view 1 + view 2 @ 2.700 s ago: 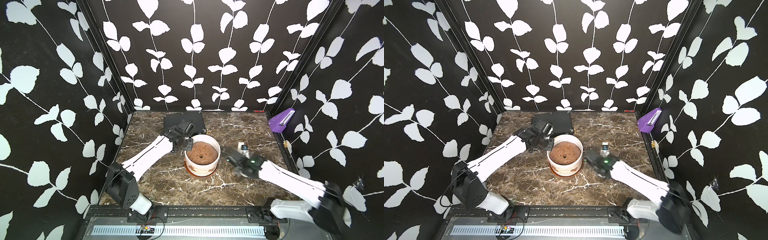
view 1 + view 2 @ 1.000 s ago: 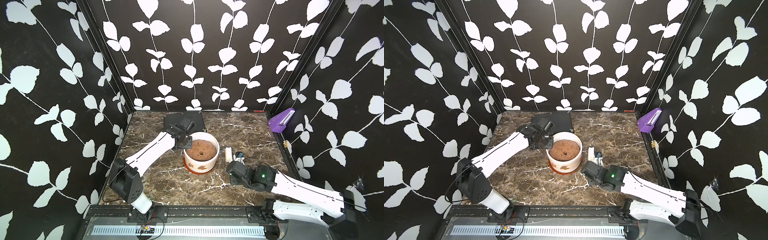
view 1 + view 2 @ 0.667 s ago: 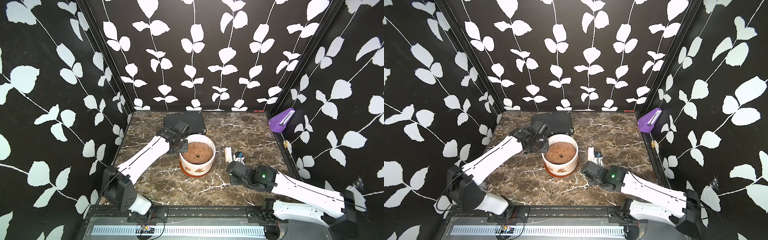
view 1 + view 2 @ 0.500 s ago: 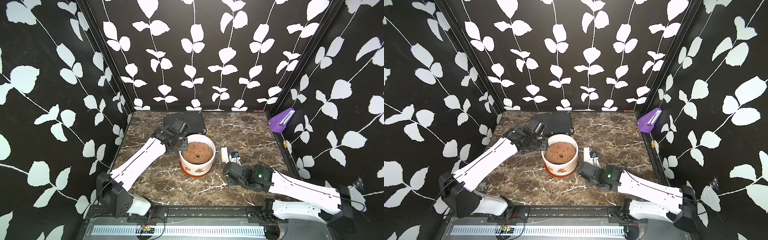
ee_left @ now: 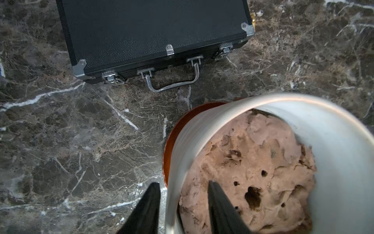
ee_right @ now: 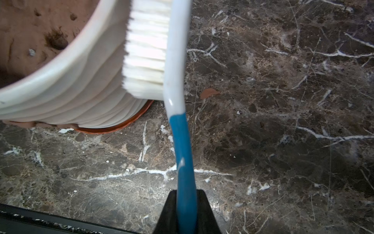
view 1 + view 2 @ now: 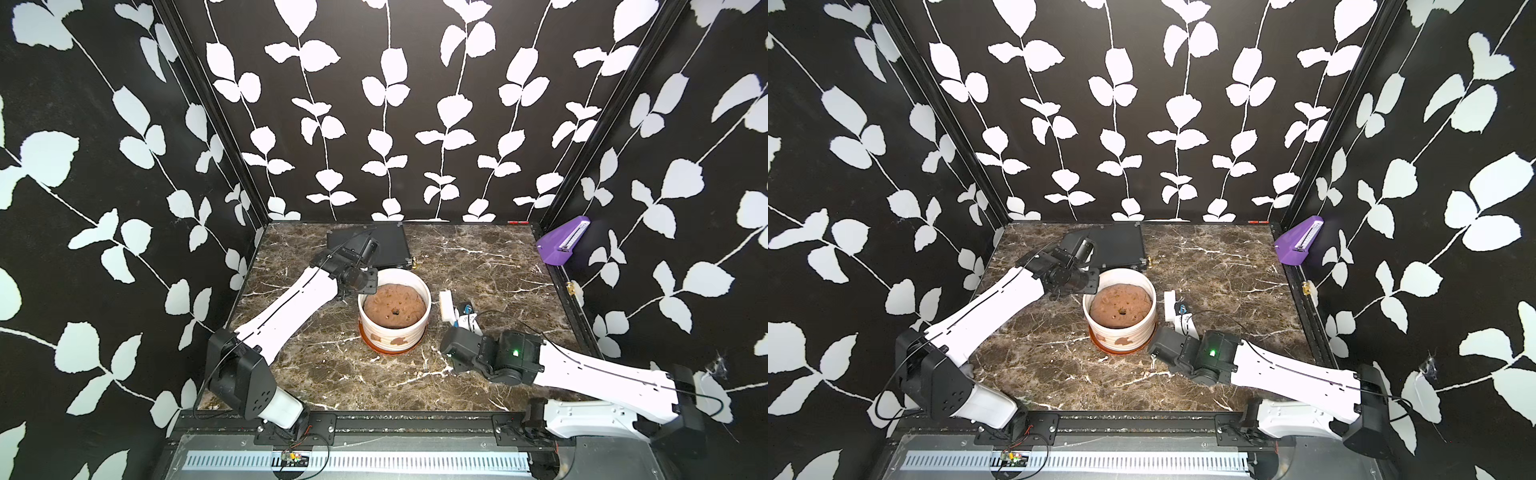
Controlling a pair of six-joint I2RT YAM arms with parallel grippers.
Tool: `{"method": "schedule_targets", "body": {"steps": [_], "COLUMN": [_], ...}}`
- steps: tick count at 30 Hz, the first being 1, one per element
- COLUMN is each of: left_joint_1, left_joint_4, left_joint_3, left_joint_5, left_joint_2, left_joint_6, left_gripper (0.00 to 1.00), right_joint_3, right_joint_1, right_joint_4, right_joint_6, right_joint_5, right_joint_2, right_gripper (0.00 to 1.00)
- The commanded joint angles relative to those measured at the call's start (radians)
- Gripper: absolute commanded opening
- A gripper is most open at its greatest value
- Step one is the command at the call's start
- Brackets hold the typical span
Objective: Scrub the dried mud off the ceramic pot
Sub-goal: Rotate the pot on the tray.
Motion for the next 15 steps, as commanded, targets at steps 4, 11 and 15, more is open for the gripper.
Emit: {"method": "schedule_targets", "body": {"steps": [4,11,15], "left_joint_1": [0.008,0.008,0.008], "left_joint_4": [-0.002,-0.009,0.005], "left_joint_3": [0.008,0.001,-0.018], "left_joint_5": [0.02,0.035,0.063], "left_joint_2": [-0.016,-0.008,-0.005], "left_joint_6": [0.032,0.045,0.024], "left_gripper": [0.41,0.48,0.42], "right_joint_3": [0.04,-0.009,-0.044], "right_joint_1": [0.008,0.012,0.012], "right_joint_4": [-0.02,0.058,0.121], "right_joint_6": [-0.018,-0.005,0.048], "right_joint_5": [0.041,-0.007,-0.041], "right_joint_2": [0.004,-0.02,-0.029], "right_gripper": [0.0,0.0,0.0]}}
